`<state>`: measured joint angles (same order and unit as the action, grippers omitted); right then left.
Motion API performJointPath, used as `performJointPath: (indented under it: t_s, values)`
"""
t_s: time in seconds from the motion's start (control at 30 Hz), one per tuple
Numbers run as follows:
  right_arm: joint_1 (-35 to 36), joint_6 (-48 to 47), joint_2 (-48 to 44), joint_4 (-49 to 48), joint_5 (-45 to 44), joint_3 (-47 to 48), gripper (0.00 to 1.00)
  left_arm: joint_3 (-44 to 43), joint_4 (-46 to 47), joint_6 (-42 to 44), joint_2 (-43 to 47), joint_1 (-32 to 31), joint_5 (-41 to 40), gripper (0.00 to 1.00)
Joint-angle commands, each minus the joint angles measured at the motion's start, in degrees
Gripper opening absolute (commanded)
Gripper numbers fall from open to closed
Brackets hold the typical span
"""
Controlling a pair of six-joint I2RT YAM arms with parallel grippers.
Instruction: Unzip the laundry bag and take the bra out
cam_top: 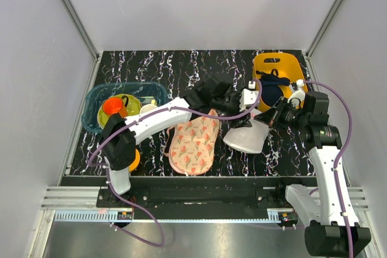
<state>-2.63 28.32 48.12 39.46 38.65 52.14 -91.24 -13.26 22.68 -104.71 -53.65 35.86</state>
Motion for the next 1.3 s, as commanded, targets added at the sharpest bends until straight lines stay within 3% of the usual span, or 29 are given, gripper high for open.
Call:
performJointPath:
  t_s: [0.0, 0.03, 0.1, 0.13, 0.37, 0.67, 0.9, 1.1, 1.27]
  values:
    - [0.2, -0.5, -0.4, -1.6, 1.9, 1.2, 0.0, -4.0, 3.2, -0.3, -1.9, -0.5, 3.4, 0.64]
    - [0.2, -0.5, -0.2, -1.7, 2.0, 1.1, 0.0, -4.4, 3.1, -0.7, -2.6, -0.5, 3.5, 0.58]
    - [0.2, -0.5, -0.1, -1.8, 2.3, 1.1, 0.0, -5.2, 3.1, -2.0, -3.1, -0.5, 3.4, 0.36]
    - [0.2, -0.5, -0.1, -1.9, 2.1, 0.8, 0.0, -5.4, 3.1, -2.4, -3.4, -0.5, 3.0, 0.02]
    - [0.0, 0.8, -1.3, -4.1, -2.7, -2.7, 0.0, -1.1, -0.7, 1.3, 2.0, 0.1, -0.7, 0.0]
    - [-3.9, 2.7, -0.5, -8.6, -2.9, -6.8, 0.0, 9.9, -0.7, 2.6, 13.2, 4.8, 2.5, 0.0]
    - [-4.1, 4.4, 3.0, -14.1, -1.0, -11.2, 0.0, 15.5, 3.8, -1.1, 19.2, 7.0, 4.7, 0.0]
    - [-4.0, 11.0, 7.5, -27.7, 3.4, -18.0, 0.0, 16.8, 10.3, -6.7, 21.6, 7.2, 8.7, 0.0]
    - [-4.0, 11.1, 6.5, -27.1, 4.1, -15.1, 0.01, 17.1, 14.6, -11.1, 21.2, 7.2, 9.7, 0.0]
